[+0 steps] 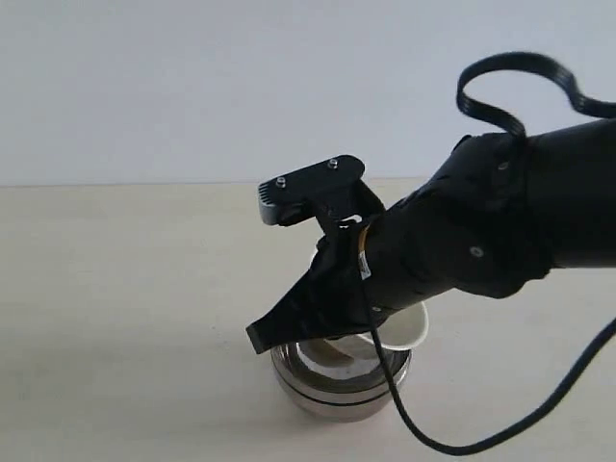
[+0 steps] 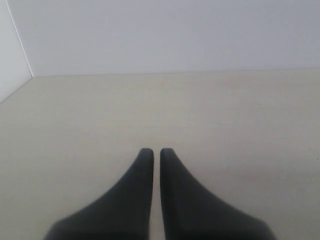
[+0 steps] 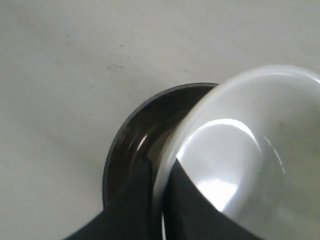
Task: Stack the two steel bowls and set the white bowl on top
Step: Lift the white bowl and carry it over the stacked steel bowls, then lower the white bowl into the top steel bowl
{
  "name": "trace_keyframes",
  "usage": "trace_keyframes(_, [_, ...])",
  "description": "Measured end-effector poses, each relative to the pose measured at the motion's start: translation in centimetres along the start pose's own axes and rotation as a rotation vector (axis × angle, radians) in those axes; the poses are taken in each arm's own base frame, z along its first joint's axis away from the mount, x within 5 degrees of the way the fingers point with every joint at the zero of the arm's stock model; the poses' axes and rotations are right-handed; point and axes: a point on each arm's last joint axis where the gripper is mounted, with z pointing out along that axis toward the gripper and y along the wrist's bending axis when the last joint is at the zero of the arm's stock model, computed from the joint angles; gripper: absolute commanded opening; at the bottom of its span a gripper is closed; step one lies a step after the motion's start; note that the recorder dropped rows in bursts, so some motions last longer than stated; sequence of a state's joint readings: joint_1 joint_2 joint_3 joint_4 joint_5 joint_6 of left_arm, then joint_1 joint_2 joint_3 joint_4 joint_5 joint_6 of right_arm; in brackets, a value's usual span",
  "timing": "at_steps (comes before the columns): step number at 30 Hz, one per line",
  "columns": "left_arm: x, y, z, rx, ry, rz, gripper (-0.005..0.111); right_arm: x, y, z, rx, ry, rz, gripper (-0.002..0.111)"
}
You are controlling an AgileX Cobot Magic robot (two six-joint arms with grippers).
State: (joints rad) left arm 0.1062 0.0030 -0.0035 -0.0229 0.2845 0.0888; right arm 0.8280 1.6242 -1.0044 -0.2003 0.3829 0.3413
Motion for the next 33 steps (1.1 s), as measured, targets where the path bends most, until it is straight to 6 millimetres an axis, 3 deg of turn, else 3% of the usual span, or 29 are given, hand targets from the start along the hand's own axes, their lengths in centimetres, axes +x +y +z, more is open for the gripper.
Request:
trace_keyframes(6, [0.0,0.0,0.0,0.0,0.0,0.0,0.004,-0.7,0.3,1.9,0.003,0.018,-0.006,0.0])
trace_keyframes(10, [0.0,0.0,0.0,0.0,0.0,0.0,0.004,0.2,0.1,3.5,0.023,0.096,-0.02,0.0])
trace_keyframes(18, [0.0,0.0,0.0,0.0,0.0,0.0,0.004,0.4,1.0,4.2,-0.004,0.079,-0.031,0.001])
trace_keyframes(21, [0.0,0.0,0.0,0.0,0.0,0.0,0.004,0.4,1.0,4.2,-0.004,0.083,-0.029,0.01])
trace_keyframes(26, [0.0,0.0,0.0,0.0,0.0,0.0,0.004,0.4,1.0,4.2,-0.005,0.086,-0.022,0.037])
trace_keyframes(33, [0.0,0.0,0.0,0.0,0.0,0.0,0.004,0.1,1.1,4.1,-0.005,0.08,-0.023,0.039])
